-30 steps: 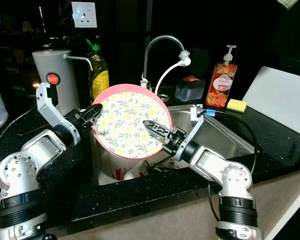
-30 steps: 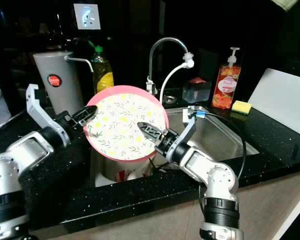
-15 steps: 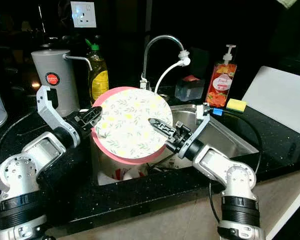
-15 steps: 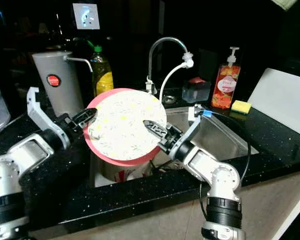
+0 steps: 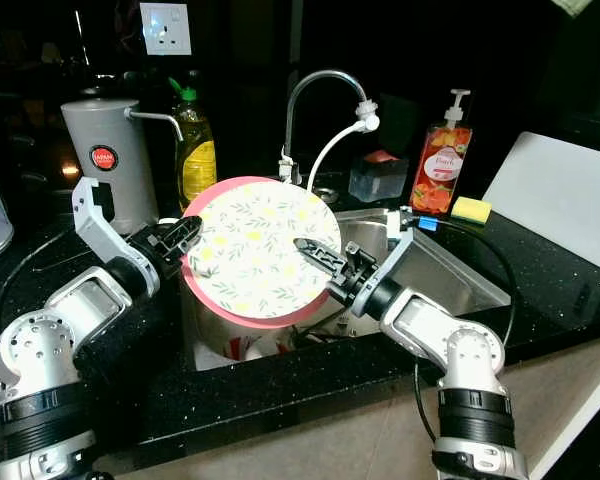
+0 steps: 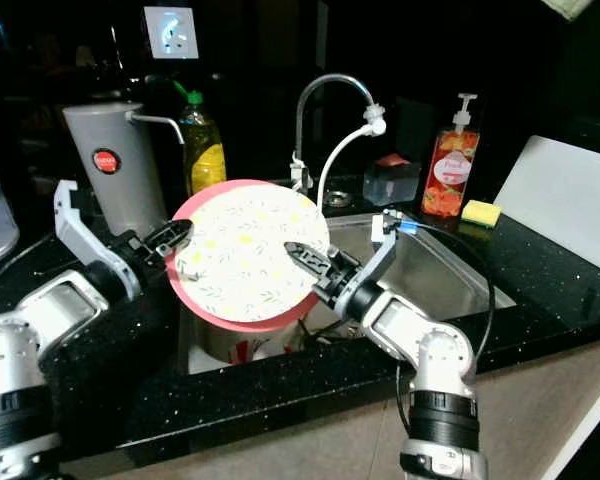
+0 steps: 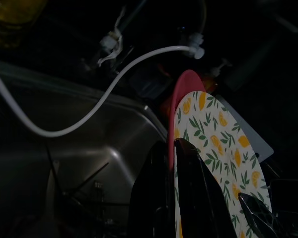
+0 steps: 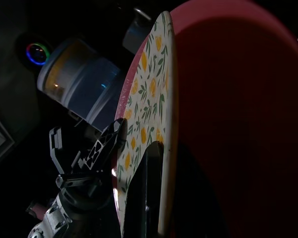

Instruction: Kitchen organization

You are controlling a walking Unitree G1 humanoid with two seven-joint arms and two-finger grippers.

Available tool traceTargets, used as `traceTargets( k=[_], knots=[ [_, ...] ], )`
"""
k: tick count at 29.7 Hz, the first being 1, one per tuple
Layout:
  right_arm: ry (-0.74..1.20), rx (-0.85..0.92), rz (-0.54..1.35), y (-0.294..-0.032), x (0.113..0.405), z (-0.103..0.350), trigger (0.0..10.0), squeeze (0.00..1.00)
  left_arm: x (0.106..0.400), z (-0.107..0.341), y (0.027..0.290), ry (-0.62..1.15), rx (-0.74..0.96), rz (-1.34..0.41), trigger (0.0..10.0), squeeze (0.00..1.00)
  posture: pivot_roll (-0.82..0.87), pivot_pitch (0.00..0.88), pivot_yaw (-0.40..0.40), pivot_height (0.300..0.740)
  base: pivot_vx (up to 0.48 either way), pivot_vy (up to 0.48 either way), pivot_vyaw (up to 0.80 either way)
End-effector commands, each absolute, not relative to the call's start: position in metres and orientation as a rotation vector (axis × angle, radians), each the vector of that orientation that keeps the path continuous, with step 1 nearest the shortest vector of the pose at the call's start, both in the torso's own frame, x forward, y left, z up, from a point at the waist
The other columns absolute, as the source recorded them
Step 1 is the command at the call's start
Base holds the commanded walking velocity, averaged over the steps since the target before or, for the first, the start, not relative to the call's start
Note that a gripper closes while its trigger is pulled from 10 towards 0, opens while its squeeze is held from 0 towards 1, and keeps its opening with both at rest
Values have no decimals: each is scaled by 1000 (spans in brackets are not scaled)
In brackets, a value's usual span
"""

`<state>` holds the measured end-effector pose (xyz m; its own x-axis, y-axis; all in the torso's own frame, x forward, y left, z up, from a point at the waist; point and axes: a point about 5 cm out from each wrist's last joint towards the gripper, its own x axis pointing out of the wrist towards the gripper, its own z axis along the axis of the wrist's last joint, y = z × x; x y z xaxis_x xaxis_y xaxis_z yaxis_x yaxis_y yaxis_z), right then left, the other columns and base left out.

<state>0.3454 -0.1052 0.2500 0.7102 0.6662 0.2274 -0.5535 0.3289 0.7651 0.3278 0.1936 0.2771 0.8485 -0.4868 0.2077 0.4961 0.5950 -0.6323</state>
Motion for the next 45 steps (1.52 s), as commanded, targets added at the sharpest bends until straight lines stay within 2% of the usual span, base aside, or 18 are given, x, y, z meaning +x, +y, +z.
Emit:
traceTargets(
  k=[1,8,16,31,32,37,38,42,43,45],
  knots=[
    [114,900,548,-134,358,240,10000,0,324,289,191,-65,-750,-624,10000,0,-38,10,-20,740,0,0,0],
    [40,983,454,-151,364,245,10000,0,326,287,193,-61,-778,-607,10000,0,-39,10,-20,740,0,0,0],
    [59,1000,380,-159,369,237,10000,0,328,285,195,-53,-794,-593,10000,0,-40,9,-20,740,0,0,0],
    [128,862,553,-124,359,236,10000,0,328,287,187,-71,-705,-580,10000,0,-40,5,-17,740,0,0,0],
    [131,858,559,-123,359,236,10000,0,328,287,185,-66,-699,-581,10000,39,-39,2,-17,740,0,0,0],
    [137,852,571,-120,358,235,10000,0,330,285,182,-57,-672,-558,10000,0,-37,3,-17,740,0,0,0],
    [139,851,572,-119,358,234,10000,0,330,284,182,-54,-667,-551,10000,1000,-38,5,-17,740,0,0,0],
    [146,847,572,-118,358,233,10000,0,333,279,182,-34,-674,-532,10000,1000,-37,5,-17,740,0,0,0],
    [149,845,571,-118,358,232,10000,0,334,277,184,-26,-678,-521,10000,443,-38,7,-17,740,0,0,0],
    [149,845,571,-118,358,232,10000,0,334,277,184,-26,-678,-521,10000,443,-38,7,-17,740,0,0,0]
  ],
)
